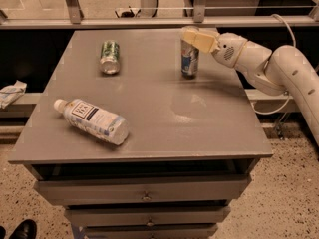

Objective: Place redbull can upright

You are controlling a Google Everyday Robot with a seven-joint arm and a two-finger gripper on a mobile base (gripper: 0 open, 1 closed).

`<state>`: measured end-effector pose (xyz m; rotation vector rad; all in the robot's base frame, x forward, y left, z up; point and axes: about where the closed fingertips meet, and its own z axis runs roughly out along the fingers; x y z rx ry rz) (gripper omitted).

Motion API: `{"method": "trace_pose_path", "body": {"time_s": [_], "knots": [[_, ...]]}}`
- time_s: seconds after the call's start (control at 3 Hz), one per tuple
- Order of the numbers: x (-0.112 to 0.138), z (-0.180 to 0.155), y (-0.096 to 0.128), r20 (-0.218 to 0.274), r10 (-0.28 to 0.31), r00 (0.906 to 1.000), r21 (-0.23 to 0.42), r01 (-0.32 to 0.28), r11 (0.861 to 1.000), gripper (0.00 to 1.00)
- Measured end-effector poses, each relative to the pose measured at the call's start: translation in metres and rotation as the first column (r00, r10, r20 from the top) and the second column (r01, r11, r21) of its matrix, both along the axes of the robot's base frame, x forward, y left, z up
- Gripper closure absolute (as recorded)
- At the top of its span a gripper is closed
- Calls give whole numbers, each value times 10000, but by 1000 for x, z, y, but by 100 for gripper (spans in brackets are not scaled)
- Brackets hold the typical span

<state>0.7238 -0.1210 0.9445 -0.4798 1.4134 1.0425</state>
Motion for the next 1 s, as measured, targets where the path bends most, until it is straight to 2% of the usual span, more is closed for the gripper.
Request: {"method": "trace_pose_path", "body": {"time_s": [0.33, 0.67, 1.0], "knots": [[0, -6, 0, -98, 68, 9999, 134, -67, 9999, 74], [-5, -12, -3, -145, 122, 9998, 168, -119, 9998, 44], [-10, -14, -5, -155, 145, 9998, 158, -142, 9998, 20]]}}
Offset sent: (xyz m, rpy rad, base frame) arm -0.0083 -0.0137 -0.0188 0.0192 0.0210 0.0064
